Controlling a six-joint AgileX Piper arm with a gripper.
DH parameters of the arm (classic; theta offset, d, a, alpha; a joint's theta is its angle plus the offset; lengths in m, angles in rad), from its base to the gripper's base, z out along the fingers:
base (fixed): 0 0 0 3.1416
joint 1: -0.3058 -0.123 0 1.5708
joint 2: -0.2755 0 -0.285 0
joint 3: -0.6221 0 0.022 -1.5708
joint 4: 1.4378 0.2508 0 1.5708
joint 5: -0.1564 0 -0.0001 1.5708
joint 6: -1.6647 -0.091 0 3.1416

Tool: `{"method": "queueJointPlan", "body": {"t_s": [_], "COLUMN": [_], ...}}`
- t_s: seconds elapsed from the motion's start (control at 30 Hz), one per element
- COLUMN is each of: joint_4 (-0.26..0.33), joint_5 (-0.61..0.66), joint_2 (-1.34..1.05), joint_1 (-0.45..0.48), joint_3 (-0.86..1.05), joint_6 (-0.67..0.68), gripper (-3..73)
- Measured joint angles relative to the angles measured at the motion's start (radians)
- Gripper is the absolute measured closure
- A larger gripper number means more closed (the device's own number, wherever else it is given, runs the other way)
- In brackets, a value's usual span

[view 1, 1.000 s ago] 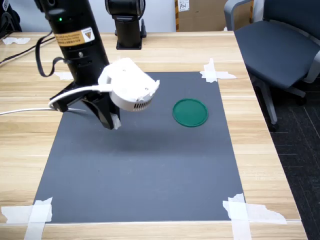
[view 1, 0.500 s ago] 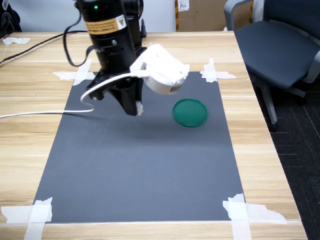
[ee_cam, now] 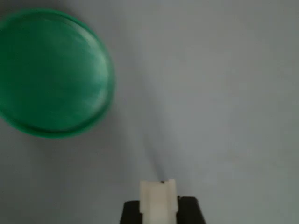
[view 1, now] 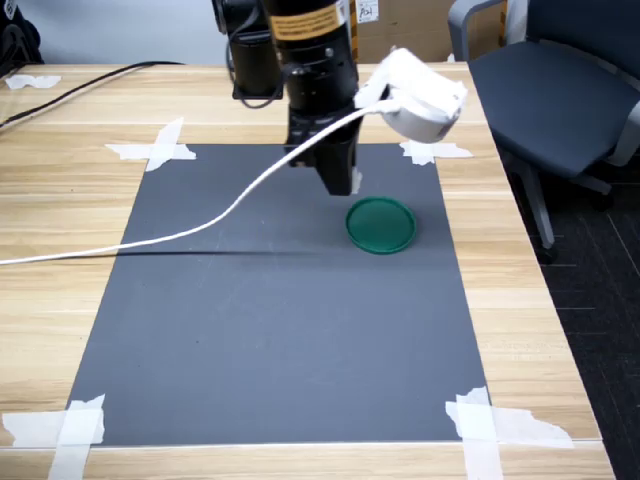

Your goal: Grasp a white terminal and put it in the green lid.

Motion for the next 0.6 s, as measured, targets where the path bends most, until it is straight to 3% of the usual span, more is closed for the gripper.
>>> {"method": "queueJointPlan", "body": {"t_s": [0.27,0.6], "joint_4": [-0.021,-0.045], "joint_5": [0.029,0.028], "joint_2": [0.000,-0.005], "joint_1": [-0.097,-0.109], "joint_3": [0.000,0.040], "joint_6": [-0.056,-0.076], "gripper": [61.3,61.3]}}
